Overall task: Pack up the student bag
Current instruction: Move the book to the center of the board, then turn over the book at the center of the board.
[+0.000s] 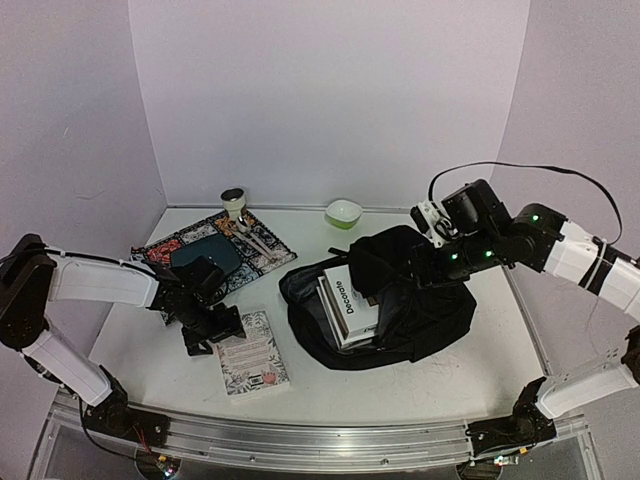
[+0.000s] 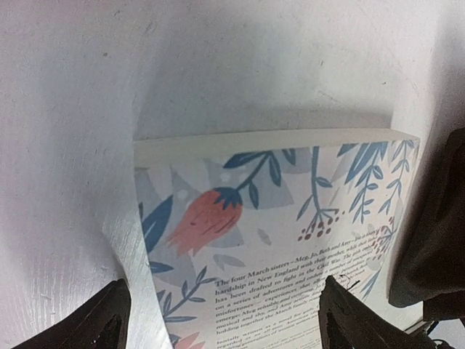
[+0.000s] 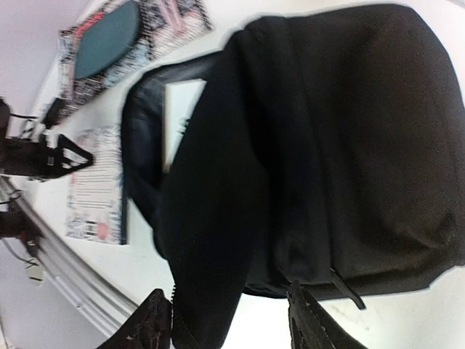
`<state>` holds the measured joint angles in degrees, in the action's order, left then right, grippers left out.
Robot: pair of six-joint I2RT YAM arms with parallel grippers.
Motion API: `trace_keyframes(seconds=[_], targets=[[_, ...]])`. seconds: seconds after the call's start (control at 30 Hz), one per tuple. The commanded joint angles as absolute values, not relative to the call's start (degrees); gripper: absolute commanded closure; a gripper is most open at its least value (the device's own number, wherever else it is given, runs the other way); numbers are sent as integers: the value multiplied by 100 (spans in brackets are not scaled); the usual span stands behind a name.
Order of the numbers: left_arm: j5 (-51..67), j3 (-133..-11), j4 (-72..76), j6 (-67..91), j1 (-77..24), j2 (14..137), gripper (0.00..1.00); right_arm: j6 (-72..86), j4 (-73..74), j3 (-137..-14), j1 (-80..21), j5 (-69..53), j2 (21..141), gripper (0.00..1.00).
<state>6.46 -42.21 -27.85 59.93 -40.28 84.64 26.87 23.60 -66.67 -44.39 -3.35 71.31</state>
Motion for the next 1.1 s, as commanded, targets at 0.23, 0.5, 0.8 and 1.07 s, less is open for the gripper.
trace_keyframes(seconds=[0.23,0.5,0.8,1.07], targets=[[849,-3880,-2733,5807,-3885,7997,18,2666,1999,-7399,-4891,-871,7141,35],[990,-3828,-2733,5679,-3833,8051,33,3243,840,-7600,-6009,-1192,8622,34],[1030,-3707,-2701,5699,-3823,7891,47,3857,44,-8261,-6595,-1584,10642,39],[1229,-3534,-2422,5839,-3823,7806,55,4508,47,-8365,-6617,-1039,11532,38]])
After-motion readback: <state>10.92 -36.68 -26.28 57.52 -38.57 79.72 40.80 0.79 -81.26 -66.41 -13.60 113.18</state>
